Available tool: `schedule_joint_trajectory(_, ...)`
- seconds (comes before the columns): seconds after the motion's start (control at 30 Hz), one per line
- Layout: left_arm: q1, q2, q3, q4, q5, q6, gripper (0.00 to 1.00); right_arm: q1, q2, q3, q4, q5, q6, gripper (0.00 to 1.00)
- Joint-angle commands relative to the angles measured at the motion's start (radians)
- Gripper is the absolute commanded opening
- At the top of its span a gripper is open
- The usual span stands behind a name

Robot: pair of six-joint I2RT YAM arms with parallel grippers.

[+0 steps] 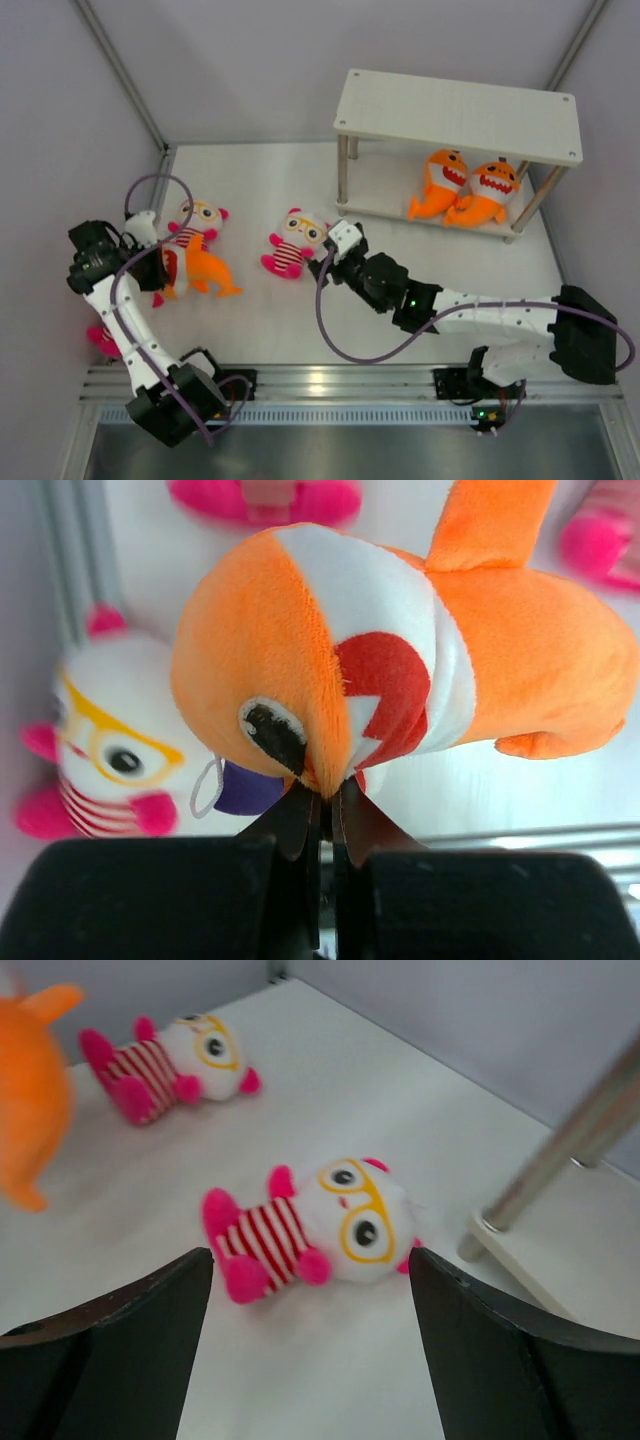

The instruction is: Place and organize the stuffed toys onto the shelf

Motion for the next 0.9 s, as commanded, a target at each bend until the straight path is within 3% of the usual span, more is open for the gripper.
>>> schedule_joint_trajectory(0.0, -0.001, -0.022, 0.164, 0.026, 0.269, -0.038, 0.00, 0.062, 0.068, 0.100, 0.173, -0.276, -0.059, 0.81)
schedule_joint_trajectory(0.1, -0.013, 0.019, 0.290, 0.024, 0.431, -0.072, 0.00, 0.063, 0.101, 0.176, 0.222, -0.328, -0.076, 0.84)
schedule_joint_trajectory(0.2, -0.071, 0.047, 0.336, 0.024, 0.456, -0.075, 0.00, 0.065, 0.140, 0.252, 0.168, -0.342, -0.099, 0.84)
schedule_joint_trajectory(0.3, -0.270, 0.108, 0.372, 0.055, 0.323, -0.144, 0.00, 0.073, 0.186, 0.333, 0.096, -0.345, -0.131, 0.83)
schedule_joint_trajectory(0.43, -0.445, 0.150, 0.370, 0.138, 0.150, -0.250, 0.00, 0.076, 0.263, 0.439, 0.026, -0.290, -0.168, 0.84)
schedule_joint_trajectory(0.5, -0.511, 0.153, 0.379, 0.153, 0.128, -0.261, 0.00, 0.076, 0.317, 0.483, -0.054, -0.221, -0.174, 0.83)
schedule_joint_trajectory(0.73, -0.556, 0.138, 0.384, 0.150, 0.117, -0.252, 0.00, 0.076, 0.421, 0.594, -0.195, -0.101, -0.170, 0.78)
schedule_joint_trajectory(0.83, -0.568, 0.127, 0.372, 0.152, 0.122, -0.238, 0.00, 0.074, 0.472, 0.646, -0.232, -0.039, -0.167, 0.73)
schedule_joint_trajectory(0.87, -0.572, 0.122, 0.369, 0.152, 0.122, -0.235, 0.00, 0.074, 0.487, 0.652, -0.232, -0.036, -0.167, 0.66)
